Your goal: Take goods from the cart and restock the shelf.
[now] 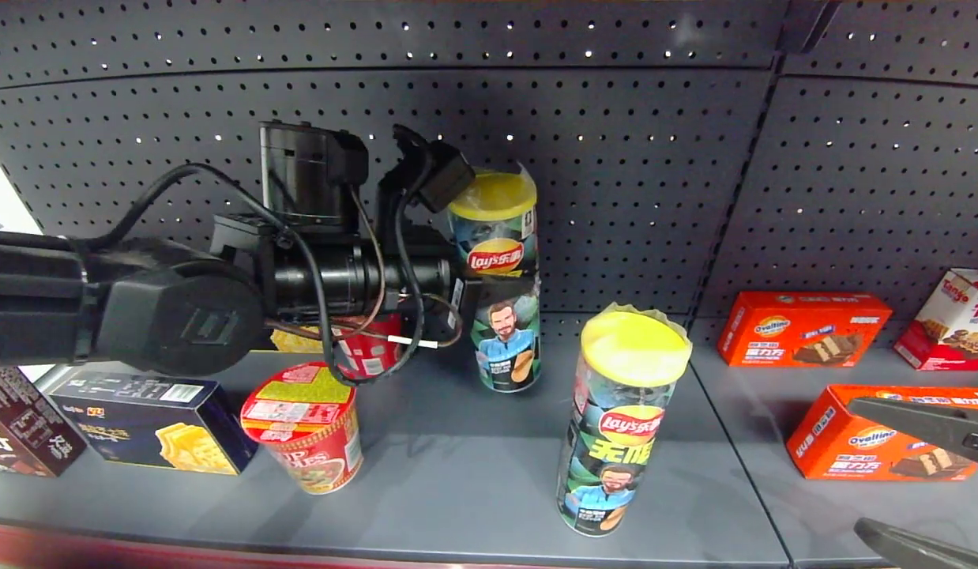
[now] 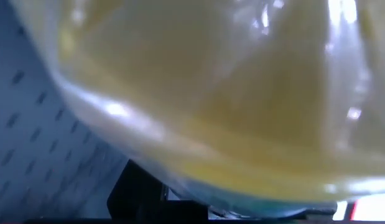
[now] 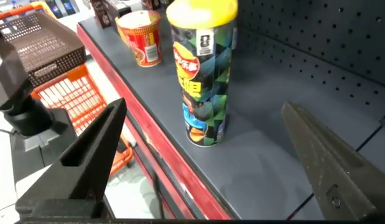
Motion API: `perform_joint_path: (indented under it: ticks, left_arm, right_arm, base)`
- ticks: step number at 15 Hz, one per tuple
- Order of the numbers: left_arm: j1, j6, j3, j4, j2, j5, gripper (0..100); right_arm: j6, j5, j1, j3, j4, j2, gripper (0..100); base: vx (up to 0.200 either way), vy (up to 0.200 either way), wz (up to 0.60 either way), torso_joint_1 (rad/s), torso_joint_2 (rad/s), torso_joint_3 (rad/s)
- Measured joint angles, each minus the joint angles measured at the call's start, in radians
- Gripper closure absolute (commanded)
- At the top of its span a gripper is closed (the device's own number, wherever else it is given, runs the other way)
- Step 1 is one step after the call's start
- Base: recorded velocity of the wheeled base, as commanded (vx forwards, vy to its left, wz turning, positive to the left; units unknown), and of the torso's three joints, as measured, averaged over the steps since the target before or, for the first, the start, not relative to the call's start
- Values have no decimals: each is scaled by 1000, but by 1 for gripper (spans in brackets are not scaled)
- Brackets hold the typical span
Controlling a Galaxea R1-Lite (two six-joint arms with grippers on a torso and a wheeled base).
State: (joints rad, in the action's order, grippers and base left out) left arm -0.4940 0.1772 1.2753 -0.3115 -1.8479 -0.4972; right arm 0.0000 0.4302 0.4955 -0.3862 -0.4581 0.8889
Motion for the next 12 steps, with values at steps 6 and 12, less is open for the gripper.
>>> perform_joint_path:
  ticks: [6,12]
  left_arm:
    - [19,12,105,-5,-133,-81,100]
    - [43,97,220,127,-213,-83,100]
  right_arm:
    - [23,4,-14,9,0,-29,0]
    - [23,12,-14,31,1,-34,0]
  base:
    - [0,0,0,0,0,0]
    - [0,0,0,0,0,0]
